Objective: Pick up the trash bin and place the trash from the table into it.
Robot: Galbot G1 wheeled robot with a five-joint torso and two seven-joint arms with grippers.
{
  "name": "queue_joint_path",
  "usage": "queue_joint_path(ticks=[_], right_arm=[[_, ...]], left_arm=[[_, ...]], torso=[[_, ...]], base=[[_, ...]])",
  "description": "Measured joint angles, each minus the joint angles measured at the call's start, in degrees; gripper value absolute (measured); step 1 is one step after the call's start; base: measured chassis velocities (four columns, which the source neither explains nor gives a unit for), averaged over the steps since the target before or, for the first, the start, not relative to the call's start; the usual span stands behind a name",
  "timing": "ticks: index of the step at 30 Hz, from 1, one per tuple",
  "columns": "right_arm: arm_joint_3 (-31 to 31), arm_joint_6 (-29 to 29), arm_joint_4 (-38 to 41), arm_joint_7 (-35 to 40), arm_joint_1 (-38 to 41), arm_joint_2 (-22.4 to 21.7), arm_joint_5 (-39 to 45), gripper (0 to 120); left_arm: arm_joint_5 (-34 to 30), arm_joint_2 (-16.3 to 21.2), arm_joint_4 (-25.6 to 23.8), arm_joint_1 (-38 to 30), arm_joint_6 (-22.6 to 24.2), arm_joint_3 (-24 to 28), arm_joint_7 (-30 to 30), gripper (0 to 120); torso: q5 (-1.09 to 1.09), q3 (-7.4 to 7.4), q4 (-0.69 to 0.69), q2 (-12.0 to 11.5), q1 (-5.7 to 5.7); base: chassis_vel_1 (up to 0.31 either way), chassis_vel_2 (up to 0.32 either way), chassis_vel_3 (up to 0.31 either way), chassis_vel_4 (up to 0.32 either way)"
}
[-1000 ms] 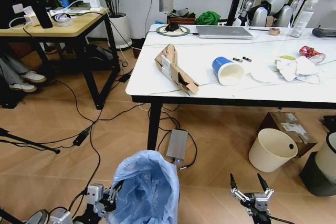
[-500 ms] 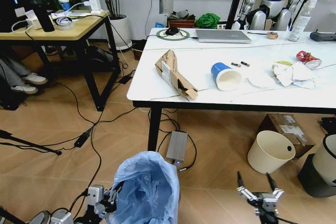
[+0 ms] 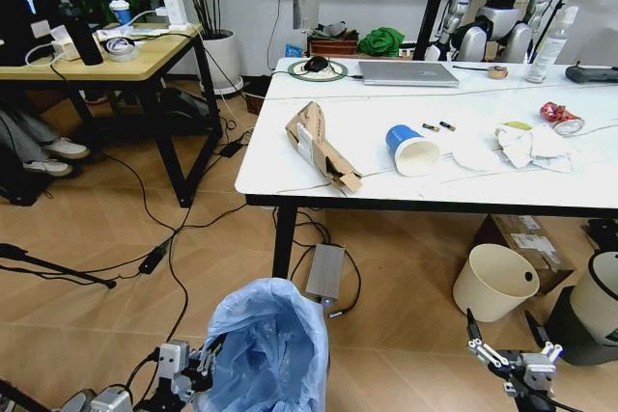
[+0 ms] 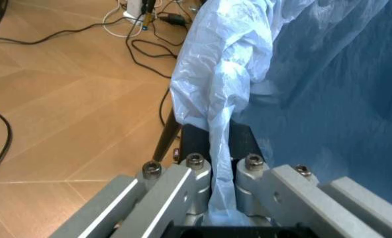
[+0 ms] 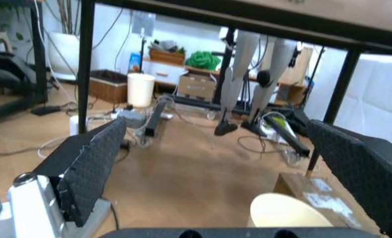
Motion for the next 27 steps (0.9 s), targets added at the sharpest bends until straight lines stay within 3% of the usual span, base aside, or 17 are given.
queue_joint_path(ticks=[27], right_arm=[[-0.8, -1.63, 0.22, 0.17, 1.27, 1.47, -1.05, 100]], left_arm=[[-0.4, 0.53, 0.25, 0.97, 0.36, -0.37, -0.15, 0]], torso=[[0.0, 3.94, 0.0, 6.45, 2.51]], base=[[0.0, 0.0, 0.0, 0.0]])
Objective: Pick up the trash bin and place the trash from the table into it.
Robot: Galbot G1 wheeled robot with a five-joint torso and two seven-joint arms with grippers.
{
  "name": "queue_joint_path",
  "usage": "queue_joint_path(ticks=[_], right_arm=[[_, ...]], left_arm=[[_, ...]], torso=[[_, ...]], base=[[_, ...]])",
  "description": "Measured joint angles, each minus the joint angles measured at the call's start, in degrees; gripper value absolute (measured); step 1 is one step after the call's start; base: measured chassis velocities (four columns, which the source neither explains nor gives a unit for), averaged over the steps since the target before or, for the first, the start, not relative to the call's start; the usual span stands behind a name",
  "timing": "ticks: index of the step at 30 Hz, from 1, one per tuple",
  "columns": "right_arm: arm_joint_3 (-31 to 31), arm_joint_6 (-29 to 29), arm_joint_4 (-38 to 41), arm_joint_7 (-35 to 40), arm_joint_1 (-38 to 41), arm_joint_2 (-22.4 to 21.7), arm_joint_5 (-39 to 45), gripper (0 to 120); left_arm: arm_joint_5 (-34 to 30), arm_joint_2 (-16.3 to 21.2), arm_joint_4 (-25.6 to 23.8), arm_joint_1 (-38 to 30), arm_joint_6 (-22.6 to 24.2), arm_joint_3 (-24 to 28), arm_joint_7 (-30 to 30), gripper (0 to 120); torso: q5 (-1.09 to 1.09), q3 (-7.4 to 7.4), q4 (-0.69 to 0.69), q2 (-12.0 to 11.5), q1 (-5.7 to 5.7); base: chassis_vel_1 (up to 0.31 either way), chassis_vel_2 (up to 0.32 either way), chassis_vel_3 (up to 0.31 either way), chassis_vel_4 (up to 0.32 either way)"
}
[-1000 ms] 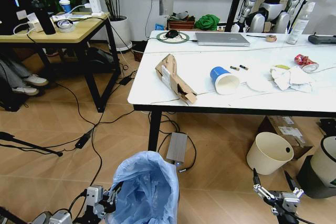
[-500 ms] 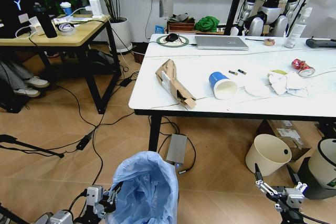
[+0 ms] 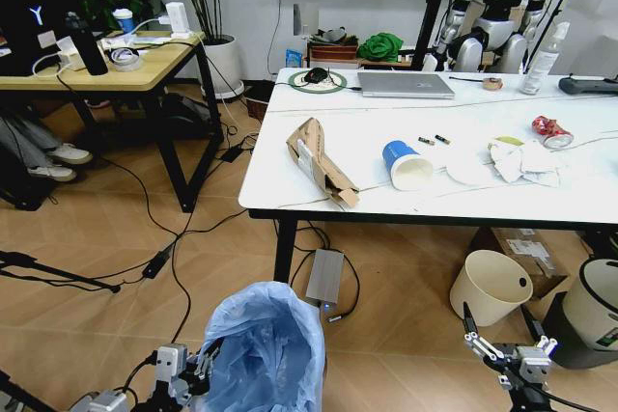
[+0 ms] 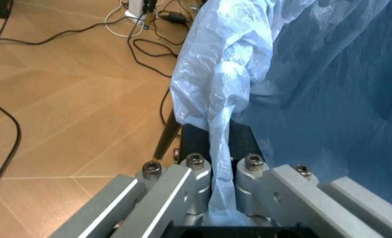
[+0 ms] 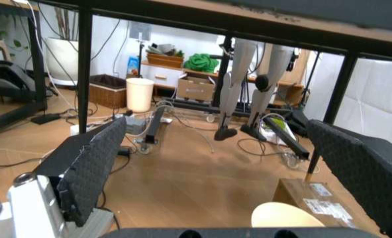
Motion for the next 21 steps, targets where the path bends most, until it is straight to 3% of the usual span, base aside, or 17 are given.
queue_joint_path(ticks=[21], right_arm=[[-0.31, 0.62, -0.13, 0.03, 0.01, 1.28, -0.52, 100]], left_arm=[[1.69, -0.73, 0.0, 0.0, -0.05, 0.96, 0.39, 0]], torso=[[0.0, 2.96, 0.0, 5.02, 2.05]], base=[[0.0, 0.0, 0.0, 0.0]])
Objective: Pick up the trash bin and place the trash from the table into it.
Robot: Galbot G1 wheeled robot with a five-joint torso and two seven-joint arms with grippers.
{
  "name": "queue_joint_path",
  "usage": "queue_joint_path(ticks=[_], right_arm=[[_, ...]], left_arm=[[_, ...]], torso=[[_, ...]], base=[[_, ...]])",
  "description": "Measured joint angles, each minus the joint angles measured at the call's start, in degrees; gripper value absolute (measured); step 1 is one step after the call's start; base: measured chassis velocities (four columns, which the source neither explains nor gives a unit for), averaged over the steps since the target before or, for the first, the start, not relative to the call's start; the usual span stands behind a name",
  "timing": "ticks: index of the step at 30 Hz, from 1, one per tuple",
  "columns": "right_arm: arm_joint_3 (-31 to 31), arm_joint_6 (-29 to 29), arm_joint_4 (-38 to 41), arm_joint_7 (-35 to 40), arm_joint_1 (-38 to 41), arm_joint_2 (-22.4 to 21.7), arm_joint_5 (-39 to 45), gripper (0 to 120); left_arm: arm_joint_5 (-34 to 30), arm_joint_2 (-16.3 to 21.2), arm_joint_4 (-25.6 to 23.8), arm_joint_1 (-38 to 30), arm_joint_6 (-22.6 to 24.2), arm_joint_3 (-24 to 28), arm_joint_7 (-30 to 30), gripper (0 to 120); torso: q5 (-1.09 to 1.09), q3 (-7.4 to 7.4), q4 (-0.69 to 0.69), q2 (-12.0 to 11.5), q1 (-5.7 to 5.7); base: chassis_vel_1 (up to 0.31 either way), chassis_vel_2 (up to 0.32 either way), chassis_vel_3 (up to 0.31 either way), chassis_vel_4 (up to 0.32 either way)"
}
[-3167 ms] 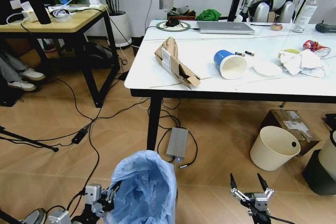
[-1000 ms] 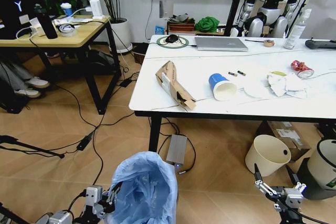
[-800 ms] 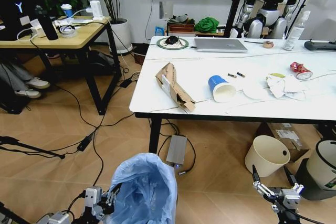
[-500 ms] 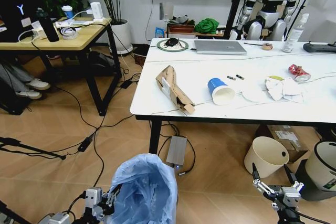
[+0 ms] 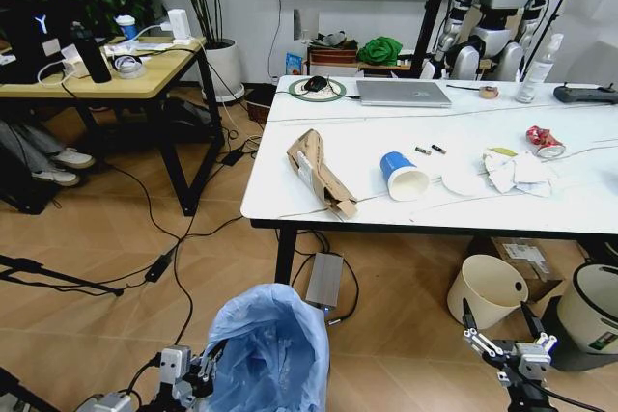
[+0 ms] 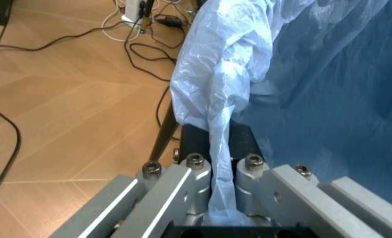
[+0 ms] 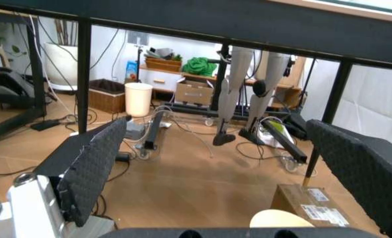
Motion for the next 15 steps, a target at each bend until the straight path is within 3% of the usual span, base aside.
queue_joint_path(ticks=[15], right_arm=[[0.07, 0.01, 1.29, 0.0, -0.33, -0.09, 0.08, 100]], left_arm=[[-0.1, -0.05, -0.62, 0.08, -0.1, -0.43, 0.03, 0]], torso=[[0.0, 1.99, 0.0, 3.41, 1.42]], base=[[0.0, 0.0, 0.0, 0.0]])
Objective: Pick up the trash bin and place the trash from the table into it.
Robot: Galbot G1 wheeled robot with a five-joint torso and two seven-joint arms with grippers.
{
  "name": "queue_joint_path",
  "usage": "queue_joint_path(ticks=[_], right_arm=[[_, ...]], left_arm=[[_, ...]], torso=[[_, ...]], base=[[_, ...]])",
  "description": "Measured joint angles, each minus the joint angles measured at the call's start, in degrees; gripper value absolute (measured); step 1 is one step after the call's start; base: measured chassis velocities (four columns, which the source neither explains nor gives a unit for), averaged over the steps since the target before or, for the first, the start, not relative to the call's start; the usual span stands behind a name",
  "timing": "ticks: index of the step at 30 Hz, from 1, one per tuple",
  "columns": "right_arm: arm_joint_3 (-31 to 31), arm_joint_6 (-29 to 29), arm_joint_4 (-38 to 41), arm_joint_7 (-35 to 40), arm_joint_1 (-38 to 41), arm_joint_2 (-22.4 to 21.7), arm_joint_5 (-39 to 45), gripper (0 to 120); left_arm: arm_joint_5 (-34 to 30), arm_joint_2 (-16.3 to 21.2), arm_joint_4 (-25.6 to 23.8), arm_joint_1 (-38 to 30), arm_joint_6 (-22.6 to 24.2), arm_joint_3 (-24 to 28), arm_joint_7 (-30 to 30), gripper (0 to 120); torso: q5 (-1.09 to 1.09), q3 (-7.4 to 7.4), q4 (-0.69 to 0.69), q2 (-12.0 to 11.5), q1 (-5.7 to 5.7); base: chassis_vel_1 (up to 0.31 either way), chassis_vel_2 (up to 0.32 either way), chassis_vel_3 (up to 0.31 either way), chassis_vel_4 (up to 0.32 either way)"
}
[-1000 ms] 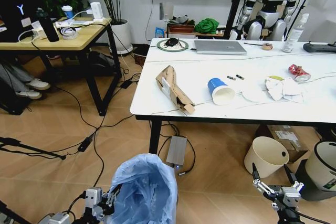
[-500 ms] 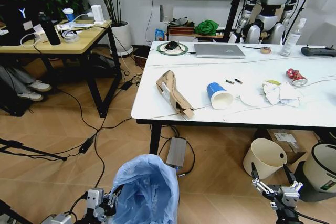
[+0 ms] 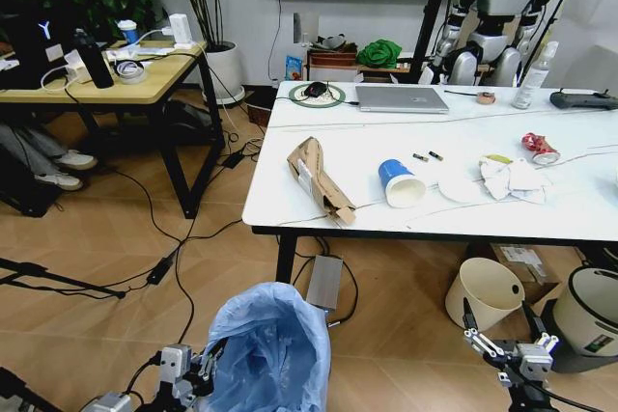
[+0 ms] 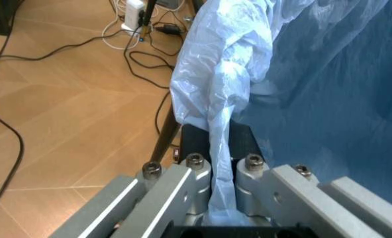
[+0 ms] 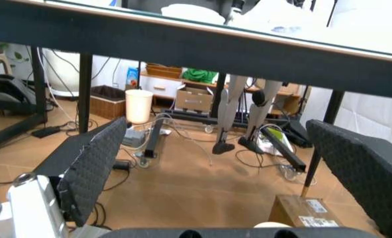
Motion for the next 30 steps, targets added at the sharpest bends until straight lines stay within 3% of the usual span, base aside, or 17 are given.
queue_joint_path(ticks=[24, 30], right_arm=[[-0.23, 0.14, -0.34, 0.03, 0.03, 0.15, 0.0, 100], [-0.26, 0.03, -0.45, 0.05, 0.28, 0.06, 0.0, 100]], left_arm=[[0.45, -0.33, 0.59, 0.0, -0.08, 0.39, -0.05, 0], [0.84, -0.36, 0.9, -0.3, -0.05, 0.64, -0.05, 0]], torso=[[0.0, 3.23, 0.0, 5.61, 2.39], [0.0, 4.54, 0.0, 7.93, 3.4]], base=[[0.0, 0.0, 0.0, 0.0], [0.0, 0.0, 0.0, 0.0]])
